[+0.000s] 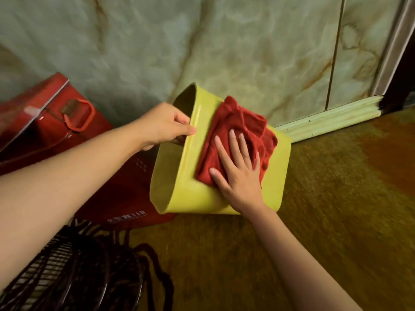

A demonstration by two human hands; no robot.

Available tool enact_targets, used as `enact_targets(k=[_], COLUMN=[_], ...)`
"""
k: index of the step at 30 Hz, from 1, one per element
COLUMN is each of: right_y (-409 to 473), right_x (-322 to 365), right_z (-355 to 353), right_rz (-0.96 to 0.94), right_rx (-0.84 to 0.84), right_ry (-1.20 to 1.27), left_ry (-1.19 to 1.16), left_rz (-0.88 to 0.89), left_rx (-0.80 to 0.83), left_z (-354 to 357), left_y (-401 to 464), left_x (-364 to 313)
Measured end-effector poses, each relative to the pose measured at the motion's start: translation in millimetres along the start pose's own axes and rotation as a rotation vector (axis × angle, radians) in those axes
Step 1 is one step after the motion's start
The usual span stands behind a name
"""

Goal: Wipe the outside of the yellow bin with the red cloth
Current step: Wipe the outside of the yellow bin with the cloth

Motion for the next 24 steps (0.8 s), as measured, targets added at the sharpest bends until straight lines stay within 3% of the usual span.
enact_targets(k=[2,6,8,10,13,14,16,19,20,22,24], right_y=[-16,-10,-3,4,11,14,14,-2,-6,-8,-8], right_x=[-19,-66,-68,-39,13,14,-6,-52,-54,-30,5], right_z=[15,14,12,15,29,30,26,16,14,17,23], right_rz=[0.068,0.537,0.641,0.471,0.046,0.004,0.121,0.512,0.566,0.464,0.219], right_rx=[0.059,0.098,0.141,0.135,0.120,0.120,0.103,0.119,0.124,0.099,0.067], right_ry=[-0.001,0.170,0.190,0.150,0.102,0.085,0.049,0.093,0.127,0.162,0.127], left_ry=[-0.051,-0.248,-0.309,-0.308,-0.267,-0.258,-0.253,-0.268,-0.271,-0.251,-0.191], left_rz=[-0.074,-0.132,-0.141,-0.144,-0.133,-0.135,-0.142,-0.133,-0.120,-0.094,-0.066], left_rx=[-0.033,-0.080,-0.091,-0.116,-0.133,-0.136,-0.140,-0.129,-0.130,-0.150,-0.176], left_z=[-6,-7,-6,-7,-9,-10,-11,-7,-6,-4,-1], left_y=[-3,-7,-7,-4,1,2,4,6,8,12,16], left_x=[18,39,43,44,42,42,44,43,40,31,22])
Point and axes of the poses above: each hand's wrist, its own y-axis towards the middle knuckle, its own z-axis out of the palm, x = y × z, the point moved 2 cm from there along y, towards the middle knuckle, and after that the axes turned 2 degrees about -z, right-handed, at the moved point
